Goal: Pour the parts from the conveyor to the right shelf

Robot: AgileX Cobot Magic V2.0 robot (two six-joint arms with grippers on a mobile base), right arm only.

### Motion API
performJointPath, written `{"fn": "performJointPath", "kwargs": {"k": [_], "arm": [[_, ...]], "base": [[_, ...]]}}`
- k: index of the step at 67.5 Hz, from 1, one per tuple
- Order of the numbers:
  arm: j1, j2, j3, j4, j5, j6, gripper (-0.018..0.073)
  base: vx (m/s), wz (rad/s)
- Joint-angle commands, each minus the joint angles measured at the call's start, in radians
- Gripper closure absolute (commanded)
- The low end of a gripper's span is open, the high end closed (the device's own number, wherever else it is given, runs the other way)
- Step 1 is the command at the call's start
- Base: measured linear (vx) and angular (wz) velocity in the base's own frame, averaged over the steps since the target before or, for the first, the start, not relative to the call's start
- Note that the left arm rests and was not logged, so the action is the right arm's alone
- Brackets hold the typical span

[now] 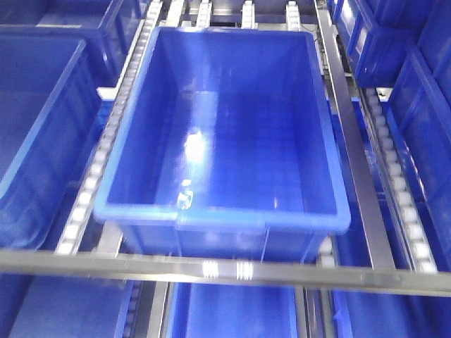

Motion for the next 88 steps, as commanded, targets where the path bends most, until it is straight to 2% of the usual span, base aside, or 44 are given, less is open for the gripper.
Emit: {"fn": "performJointPath", "kwargs": {"k": [1,46,88], "arm": [[-0.005,0.014,-0.027,-0.002,-0.076,-0.008,0.0565],[-0.005,0.014,-0.027,-0.002,-0.075,-0.008,0.0565],[-0.005,0.014,-0.027,-0.002,-0.076,-0.008,0.0565]], "base": [[0.22,-0.07],[0.2,-0.07],[0.02,0.01]]}}
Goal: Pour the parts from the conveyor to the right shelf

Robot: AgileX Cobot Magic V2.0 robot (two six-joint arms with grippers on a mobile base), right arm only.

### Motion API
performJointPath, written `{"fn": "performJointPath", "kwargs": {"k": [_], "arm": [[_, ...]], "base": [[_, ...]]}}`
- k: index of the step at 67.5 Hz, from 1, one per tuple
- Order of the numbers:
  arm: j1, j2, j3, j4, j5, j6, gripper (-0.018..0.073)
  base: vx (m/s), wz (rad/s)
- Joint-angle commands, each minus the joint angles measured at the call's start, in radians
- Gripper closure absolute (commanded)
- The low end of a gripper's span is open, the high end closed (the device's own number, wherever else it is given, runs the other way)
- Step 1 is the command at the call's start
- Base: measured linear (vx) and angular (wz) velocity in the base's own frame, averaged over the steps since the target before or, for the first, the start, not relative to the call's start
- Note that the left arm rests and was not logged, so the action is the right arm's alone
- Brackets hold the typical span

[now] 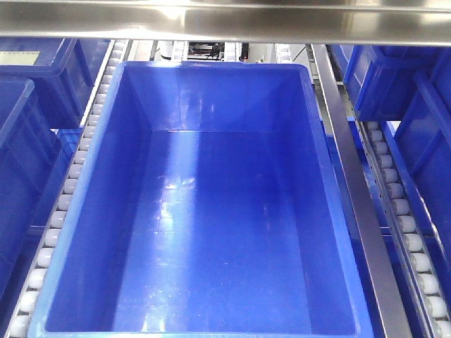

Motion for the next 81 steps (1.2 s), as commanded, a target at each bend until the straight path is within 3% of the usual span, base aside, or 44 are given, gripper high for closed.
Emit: {"fn": "performJointPath", "kwargs": {"k": [1,45,58,74,81], "arm": [[-0.005,0.014,-0.027,-0.002,-0.076,-0.008,0.0565],[-0.005,0.014,-0.027,0.003,-0.076,0.007,0.0565],[-0.003,0.014,-0.027,-0.053,-0.077,0.02,0.0565],[0.001,0.1,-0.101,0.007,-0.072,0.025,0.0565],[0.044,0.152,-0.161,0.054,-0.065,0.025,0.0564]], "base": [[0.0,0.0],[0.0,0.0],[0.0,0.0],[0.0,0.0],[0.0,0.0]]}}
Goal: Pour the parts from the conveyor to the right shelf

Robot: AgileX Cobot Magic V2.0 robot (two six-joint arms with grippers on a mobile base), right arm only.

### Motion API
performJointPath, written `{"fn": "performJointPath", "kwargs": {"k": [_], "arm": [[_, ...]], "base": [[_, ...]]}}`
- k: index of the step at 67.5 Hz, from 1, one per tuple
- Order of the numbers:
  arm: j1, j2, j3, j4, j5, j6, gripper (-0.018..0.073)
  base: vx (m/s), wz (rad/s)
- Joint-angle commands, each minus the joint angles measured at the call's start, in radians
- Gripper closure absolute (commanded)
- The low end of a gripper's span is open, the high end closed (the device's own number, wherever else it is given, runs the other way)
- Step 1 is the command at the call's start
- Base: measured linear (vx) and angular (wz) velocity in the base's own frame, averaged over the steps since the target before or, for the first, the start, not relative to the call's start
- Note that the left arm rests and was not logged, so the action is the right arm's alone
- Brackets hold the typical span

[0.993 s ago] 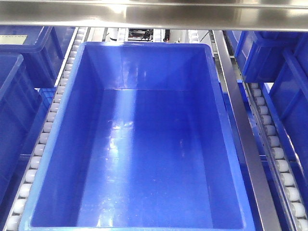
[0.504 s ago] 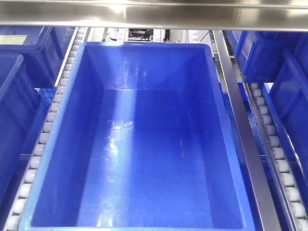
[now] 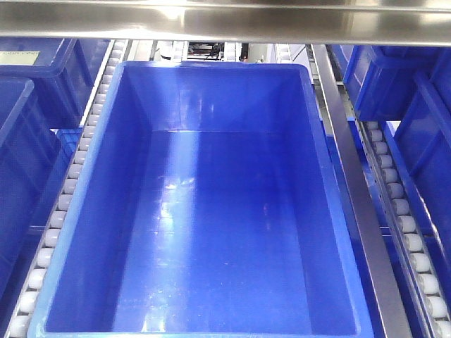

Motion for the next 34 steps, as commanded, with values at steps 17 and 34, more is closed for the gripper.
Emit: {"fn": "performJointPath", "kwargs": {"k": [17,34], "arm": [[0.154,0.231,-0.226,0.065,0.07,-0.04,0.0562],[0.295,0.438,-0.332,0.065,0.113,-0.04,0.0562]], "base": [[0.0,0.0],[0.0,0.0]]}}
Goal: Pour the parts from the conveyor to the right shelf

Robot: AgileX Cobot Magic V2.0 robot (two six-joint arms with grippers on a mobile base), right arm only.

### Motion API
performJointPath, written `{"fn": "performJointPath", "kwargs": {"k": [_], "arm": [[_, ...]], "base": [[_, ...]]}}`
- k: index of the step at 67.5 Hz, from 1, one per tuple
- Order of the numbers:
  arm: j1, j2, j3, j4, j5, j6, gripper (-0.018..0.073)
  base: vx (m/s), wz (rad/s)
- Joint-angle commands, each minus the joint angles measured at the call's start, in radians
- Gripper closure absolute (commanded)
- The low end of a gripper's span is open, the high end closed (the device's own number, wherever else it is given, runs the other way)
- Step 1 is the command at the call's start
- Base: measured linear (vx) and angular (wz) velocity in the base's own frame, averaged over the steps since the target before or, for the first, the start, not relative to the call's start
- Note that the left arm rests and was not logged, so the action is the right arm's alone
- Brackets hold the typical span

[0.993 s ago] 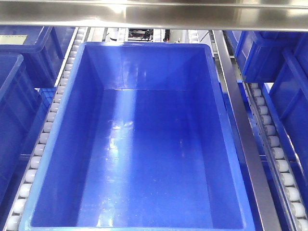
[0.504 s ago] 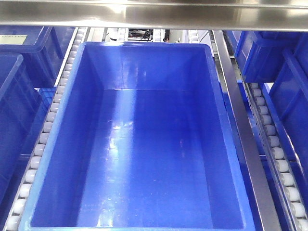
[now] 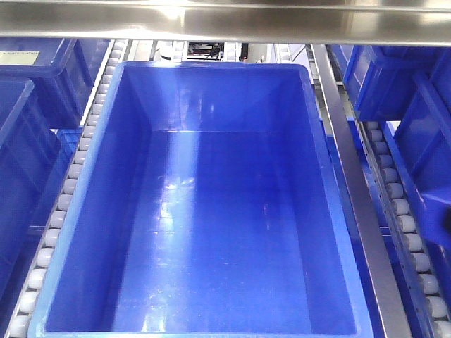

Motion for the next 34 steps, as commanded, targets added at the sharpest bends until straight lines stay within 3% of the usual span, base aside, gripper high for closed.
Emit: {"fn": "performJointPath", "kwargs": {"k": [1,21,34], "arm": [[0.058,0.082,-0.063,0.009,-0.062,-0.01,0.0562],[0.37,0.42,-0.161,-0.003,-0.09,0.005,0.0562],[0.467,0.675,-0.262,-0.028,-0.137,0.071,0.0562]], "base": [[0.0,0.0],[0.0,0.0],[0.0,0.0]]}}
